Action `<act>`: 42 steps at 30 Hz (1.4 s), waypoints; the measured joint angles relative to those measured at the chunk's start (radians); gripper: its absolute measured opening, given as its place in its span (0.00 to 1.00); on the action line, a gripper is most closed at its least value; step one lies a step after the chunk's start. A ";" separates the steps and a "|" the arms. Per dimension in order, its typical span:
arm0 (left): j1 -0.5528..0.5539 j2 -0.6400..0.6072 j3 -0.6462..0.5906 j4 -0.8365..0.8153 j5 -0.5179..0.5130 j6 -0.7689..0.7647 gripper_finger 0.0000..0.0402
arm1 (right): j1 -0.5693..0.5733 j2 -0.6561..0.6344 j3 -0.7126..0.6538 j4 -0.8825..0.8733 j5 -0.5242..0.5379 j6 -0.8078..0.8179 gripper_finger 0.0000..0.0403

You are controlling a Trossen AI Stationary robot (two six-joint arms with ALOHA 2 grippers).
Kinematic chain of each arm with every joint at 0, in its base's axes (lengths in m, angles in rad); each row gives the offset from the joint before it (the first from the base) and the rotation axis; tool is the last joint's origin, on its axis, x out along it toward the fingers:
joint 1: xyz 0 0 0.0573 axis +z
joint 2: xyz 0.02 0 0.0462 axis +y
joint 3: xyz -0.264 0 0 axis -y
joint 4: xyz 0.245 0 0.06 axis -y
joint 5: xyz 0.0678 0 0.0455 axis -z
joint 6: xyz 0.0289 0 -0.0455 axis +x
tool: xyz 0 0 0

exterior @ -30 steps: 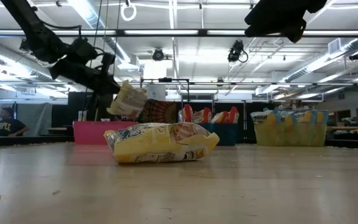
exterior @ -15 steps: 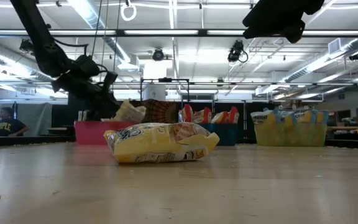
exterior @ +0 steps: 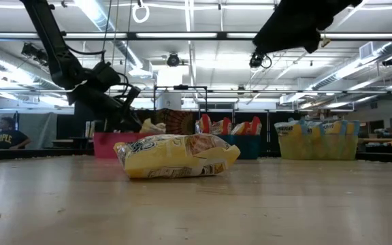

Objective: Sort Maruchan noodles
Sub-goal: Put the yellow noodle pack into the red bin

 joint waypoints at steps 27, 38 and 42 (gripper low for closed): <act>-0.027 -0.144 0.001 0.009 0.054 0.321 0.50 | -0.069 0.190 0.108 0.059 -0.141 -0.290 0.35; -0.211 -0.511 0.001 -0.457 -0.216 0.715 0.51 | -0.066 0.190 0.108 0.057 -0.145 -0.384 0.35; -0.481 -0.576 0.001 -0.565 -0.352 0.805 0.51 | -0.066 0.190 0.108 0.057 -0.139 -0.441 0.35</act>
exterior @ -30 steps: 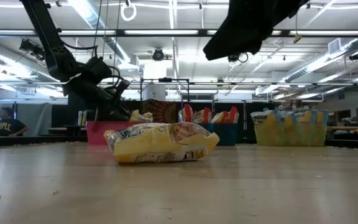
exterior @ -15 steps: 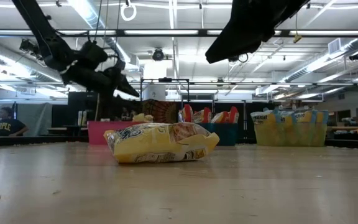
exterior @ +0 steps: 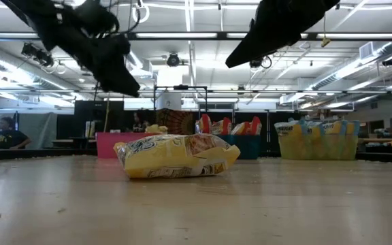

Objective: Sort Maruchan noodles
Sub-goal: Put the yellow noodle pack into the red bin

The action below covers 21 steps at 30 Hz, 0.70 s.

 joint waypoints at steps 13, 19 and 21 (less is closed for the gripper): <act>-0.898 0.206 0.000 0.077 -0.595 0.367 0.51 | 0.041 -0.001 0.037 -0.075 0.105 -0.108 0.36; -0.973 0.383 0.030 0.080 -0.642 0.403 0.53 | 0.106 -0.003 0.158 -0.277 0.265 -0.065 0.36; -0.980 0.431 0.083 0.054 -0.643 0.409 0.56 | 0.121 -0.003 0.172 -0.306 0.301 -0.037 0.36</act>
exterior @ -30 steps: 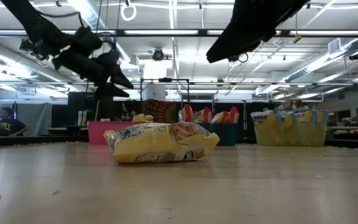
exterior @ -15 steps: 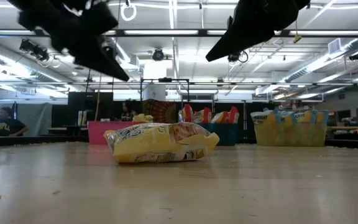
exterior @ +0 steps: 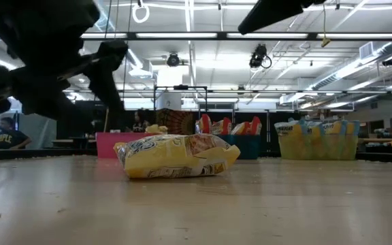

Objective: Sort Maruchan noodles
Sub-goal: Put the yellow noodle pack into the red bin

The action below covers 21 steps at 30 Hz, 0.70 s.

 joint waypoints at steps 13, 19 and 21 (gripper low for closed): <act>0.008 0.267 0.217 -0.100 -0.119 0.225 0.73 | 0.035 0.001 0.002 -0.092 0.038 0.104 0.36; 0.039 0.316 0.219 -0.042 -0.042 0.302 0.73 | 0.039 0.001 0.002 -0.095 0.005 0.126 0.36; 0.048 0.329 0.221 -0.026 -0.025 0.306 0.72 | 0.043 0.001 0.002 -0.097 -0.006 0.126 0.36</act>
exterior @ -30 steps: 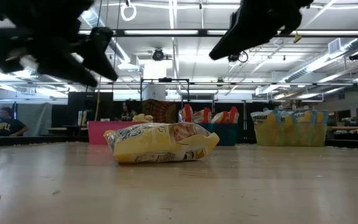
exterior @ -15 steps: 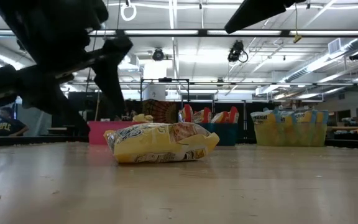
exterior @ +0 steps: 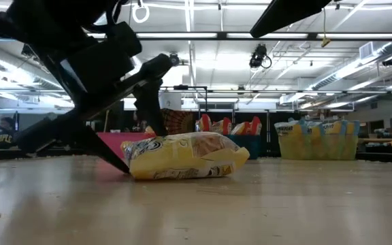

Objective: Sort Maruchan noodles
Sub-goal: Put the yellow noodle pack into the red bin

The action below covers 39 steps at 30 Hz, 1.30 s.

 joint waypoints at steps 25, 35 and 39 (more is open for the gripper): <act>0.521 -0.528 0.167 -0.614 0.074 -0.937 0.02 | 0.048 -0.111 -0.029 -0.073 -0.009 0.192 0.35; 1.225 -0.620 0.215 -0.745 0.523 -1.079 0.01 | 0.044 -0.072 -0.034 -0.043 -0.041 0.225 0.35; 1.350 -0.534 0.215 -0.708 0.638 -1.101 0.01 | 0.046 -0.066 -0.034 -0.037 -0.053 0.226 0.35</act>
